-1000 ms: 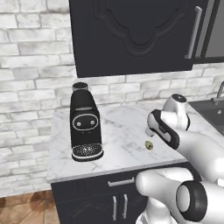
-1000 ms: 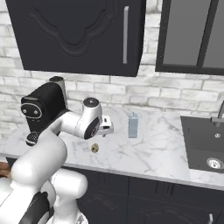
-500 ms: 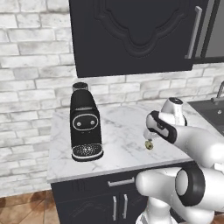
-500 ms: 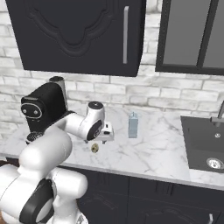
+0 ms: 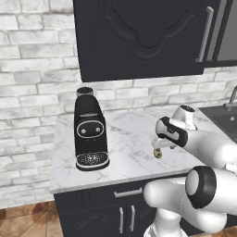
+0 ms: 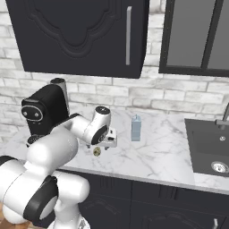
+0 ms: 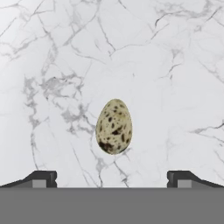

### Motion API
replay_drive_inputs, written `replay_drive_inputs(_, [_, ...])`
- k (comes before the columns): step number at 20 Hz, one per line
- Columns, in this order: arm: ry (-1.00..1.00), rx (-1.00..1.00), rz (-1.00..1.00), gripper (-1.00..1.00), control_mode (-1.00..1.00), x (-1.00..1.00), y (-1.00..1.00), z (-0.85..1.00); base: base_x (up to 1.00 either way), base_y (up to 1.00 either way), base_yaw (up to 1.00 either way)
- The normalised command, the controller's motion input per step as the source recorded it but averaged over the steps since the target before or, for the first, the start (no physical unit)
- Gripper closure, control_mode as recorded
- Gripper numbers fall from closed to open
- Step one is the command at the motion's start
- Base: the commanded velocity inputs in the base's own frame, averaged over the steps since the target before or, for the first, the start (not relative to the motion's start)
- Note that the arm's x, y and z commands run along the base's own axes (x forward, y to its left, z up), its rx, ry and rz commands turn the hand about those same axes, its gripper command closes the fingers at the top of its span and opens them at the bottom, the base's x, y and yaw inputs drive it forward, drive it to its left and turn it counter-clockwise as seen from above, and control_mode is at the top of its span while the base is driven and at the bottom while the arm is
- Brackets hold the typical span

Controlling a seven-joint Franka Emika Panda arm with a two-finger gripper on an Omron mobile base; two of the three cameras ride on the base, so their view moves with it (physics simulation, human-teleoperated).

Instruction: Gather the eggs and milk located in the vicinity of the sink area and place them right next to the bowl.

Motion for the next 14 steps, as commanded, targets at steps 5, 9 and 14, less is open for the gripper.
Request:
replay_drive_inputs(5, [0.00, 0.00, 0.00, -1.00, -1.00, 0.04, 0.18, -0.22, 0.00, 0.00, 0.00])
replay_drive_inputs(9, [0.00, 0.00, 0.00, -1.00, -1.00, 0.06, 0.18, -0.21, 0.00, 0.00, 0.00])
replay_drive_inputs(14, [0.00, 0.00, 0.00, -1.00, -1.00, 0.15, 0.01, -0.10, 0.00, 0.00, 0.00])
